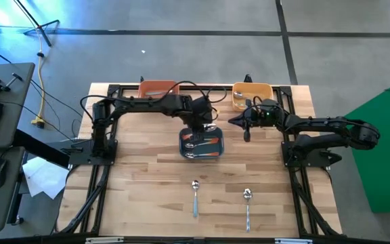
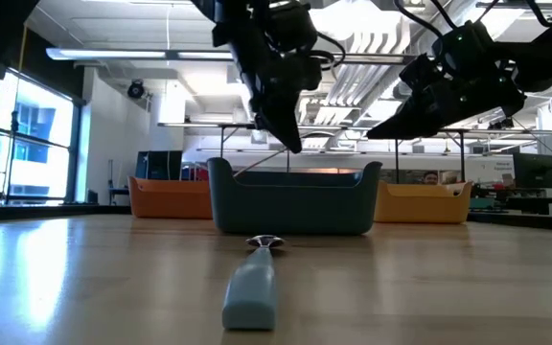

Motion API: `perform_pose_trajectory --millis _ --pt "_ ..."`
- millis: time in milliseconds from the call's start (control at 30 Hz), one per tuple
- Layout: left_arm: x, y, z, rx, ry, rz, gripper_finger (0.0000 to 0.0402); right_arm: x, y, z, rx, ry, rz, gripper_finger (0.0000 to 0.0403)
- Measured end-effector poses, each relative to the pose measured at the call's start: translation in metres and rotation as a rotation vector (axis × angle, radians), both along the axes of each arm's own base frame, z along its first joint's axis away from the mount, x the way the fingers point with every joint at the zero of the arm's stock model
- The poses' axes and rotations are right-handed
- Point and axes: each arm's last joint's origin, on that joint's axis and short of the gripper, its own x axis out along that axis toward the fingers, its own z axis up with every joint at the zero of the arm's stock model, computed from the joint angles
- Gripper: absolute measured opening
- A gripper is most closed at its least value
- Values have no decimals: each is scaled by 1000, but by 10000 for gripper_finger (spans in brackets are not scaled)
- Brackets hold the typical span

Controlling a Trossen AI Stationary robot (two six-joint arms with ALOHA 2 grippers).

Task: Sort silverware by color (type)
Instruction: Put the orange spoon into the blue bin, then put the blue spoon into the orange bin

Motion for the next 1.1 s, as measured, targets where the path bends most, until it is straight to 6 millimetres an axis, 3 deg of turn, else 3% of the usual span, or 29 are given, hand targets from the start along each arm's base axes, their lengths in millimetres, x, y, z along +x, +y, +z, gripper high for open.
perform_pose_trajectory --millis 167,300,567,733,900,1100 --pt "3 -16 0 1 -4 -63 1 0 0 0 -2 4 -7 0" --pt "9 -25 -11 -4 17 -86 1 0 0 -1 -1 8 -6 0" --pt "16 -25 -35 -28 69 -57 6 -1 0 -2 3 16 -6 0" --pt "17 -25 -38 -35 72 -43 29 -1 0 -2 4 18 -5 0" --pt "16 -24 -31 -8 57 -26 61 -1 0 -2 4 18 -5 0" --pt "8 -24 -5 34 8 19 103 -1 0 -2 4 18 -5 0"
